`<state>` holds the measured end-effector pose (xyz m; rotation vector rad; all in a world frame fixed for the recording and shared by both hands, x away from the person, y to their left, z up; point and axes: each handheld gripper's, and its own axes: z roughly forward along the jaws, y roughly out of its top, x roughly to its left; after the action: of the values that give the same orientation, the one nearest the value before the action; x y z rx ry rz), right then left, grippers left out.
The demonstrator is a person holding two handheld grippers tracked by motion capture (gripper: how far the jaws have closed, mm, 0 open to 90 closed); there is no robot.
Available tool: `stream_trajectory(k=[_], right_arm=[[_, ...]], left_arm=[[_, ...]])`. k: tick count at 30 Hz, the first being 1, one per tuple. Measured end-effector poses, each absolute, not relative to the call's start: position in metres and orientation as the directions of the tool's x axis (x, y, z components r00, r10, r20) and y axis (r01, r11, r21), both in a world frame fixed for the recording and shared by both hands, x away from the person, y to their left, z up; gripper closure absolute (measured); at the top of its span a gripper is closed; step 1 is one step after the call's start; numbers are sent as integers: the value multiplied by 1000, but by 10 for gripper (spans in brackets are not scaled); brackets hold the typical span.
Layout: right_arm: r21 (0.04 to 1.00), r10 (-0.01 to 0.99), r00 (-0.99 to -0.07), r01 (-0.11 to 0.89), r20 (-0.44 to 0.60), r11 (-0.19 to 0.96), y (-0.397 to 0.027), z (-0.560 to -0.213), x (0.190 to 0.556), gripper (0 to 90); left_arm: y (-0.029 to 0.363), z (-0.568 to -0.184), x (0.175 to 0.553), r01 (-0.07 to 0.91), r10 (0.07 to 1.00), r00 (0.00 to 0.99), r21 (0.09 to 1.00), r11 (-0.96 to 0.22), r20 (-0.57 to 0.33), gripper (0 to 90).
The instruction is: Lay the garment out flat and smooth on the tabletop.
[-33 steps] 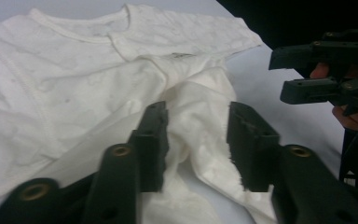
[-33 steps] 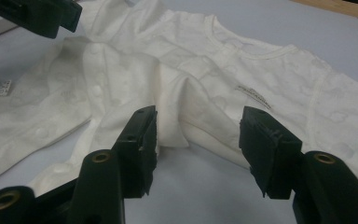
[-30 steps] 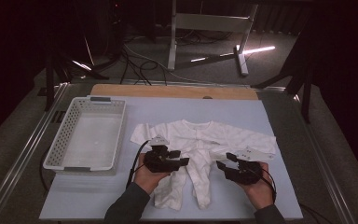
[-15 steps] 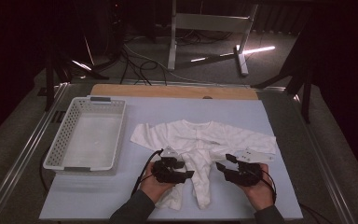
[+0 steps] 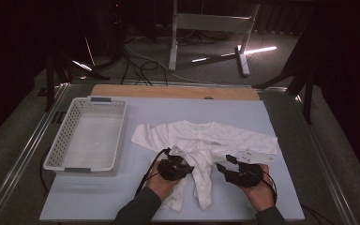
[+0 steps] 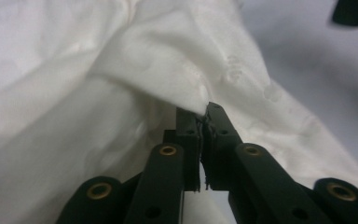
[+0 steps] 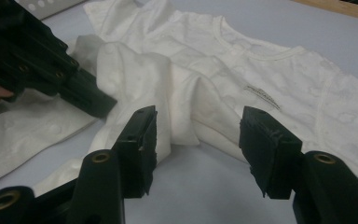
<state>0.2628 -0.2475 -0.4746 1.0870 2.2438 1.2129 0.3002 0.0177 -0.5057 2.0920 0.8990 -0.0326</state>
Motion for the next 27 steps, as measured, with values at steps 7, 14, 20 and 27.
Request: stream_trajectory(k=[7, 14, 20, 27], right_arm=[[825, 750, -660, 446, 40, 348, -236, -475, 261, 461], [820, 698, -715, 421, 37, 387, -213, -474, 257, 469], [817, 652, -757, 408, 53, 407, -193, -477, 257, 505], [799, 631, -775, 396, 26, 453, -184, -479, 260, 862]], left_arm=[[35, -490, 303, 611, 574, 737, 716, -338, -358, 876], [49, -480, 307, 611, 571, 730, 731, -302, -375, 873], [49, -478, 308, 605, 559, 739, 736, -305, -376, 869], [49, -478, 306, 593, 543, 750, 747, -300, -377, 848]])
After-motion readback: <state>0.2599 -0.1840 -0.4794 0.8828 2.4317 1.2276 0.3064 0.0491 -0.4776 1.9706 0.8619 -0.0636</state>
